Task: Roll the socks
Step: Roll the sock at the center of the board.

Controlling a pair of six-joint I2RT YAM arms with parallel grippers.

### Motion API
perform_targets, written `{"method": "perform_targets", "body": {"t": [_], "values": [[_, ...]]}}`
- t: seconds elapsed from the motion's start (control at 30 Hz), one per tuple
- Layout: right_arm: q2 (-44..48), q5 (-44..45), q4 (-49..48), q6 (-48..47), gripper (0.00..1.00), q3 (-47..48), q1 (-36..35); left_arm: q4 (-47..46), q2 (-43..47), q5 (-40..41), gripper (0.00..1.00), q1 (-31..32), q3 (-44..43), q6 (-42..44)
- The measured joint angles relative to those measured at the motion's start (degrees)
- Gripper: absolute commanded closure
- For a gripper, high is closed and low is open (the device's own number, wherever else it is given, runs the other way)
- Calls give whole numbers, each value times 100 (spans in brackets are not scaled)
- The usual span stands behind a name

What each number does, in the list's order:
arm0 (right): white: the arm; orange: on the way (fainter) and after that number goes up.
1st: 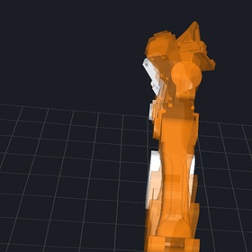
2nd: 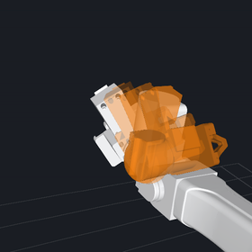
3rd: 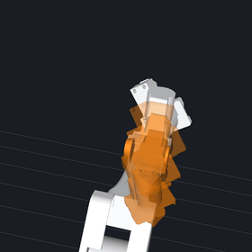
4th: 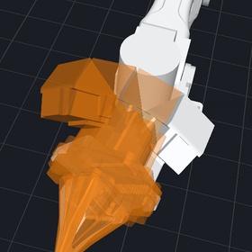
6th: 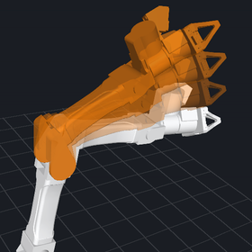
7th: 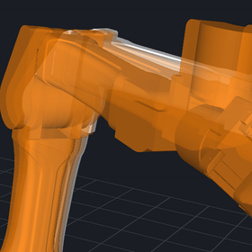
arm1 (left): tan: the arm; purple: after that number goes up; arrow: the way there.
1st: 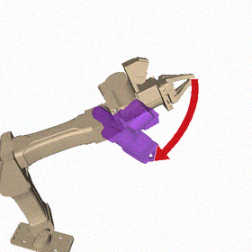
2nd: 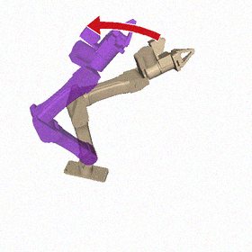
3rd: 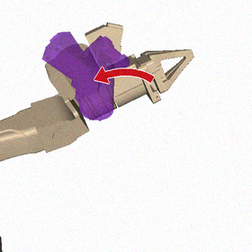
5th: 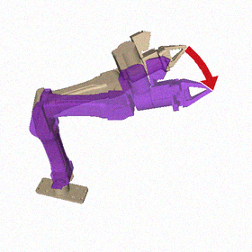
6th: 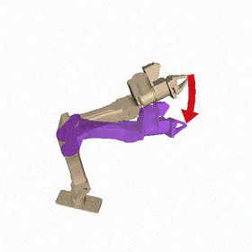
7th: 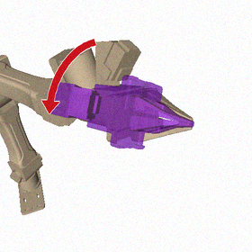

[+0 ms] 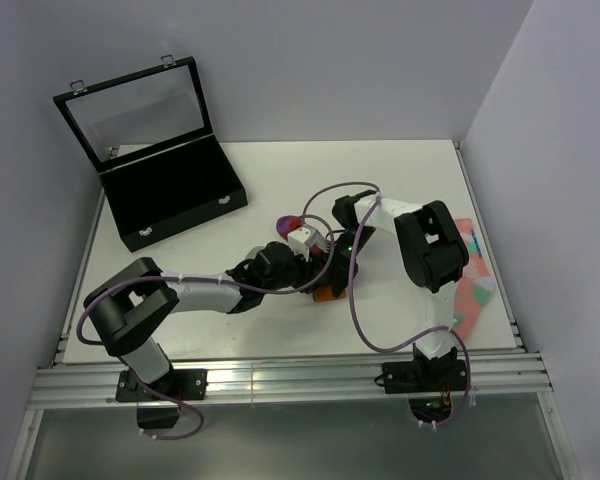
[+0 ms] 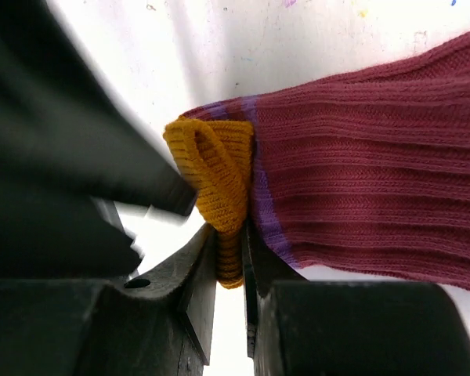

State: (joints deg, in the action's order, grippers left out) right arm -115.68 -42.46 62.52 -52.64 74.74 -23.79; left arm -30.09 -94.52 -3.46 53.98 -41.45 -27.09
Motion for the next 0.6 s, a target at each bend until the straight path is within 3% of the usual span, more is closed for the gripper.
{"method": "perform_targets", "body": {"t": [0.6], "values": [[-282,-39,317,138,83,177,116,-431,-776,-339,64,162,-92,343]]}}
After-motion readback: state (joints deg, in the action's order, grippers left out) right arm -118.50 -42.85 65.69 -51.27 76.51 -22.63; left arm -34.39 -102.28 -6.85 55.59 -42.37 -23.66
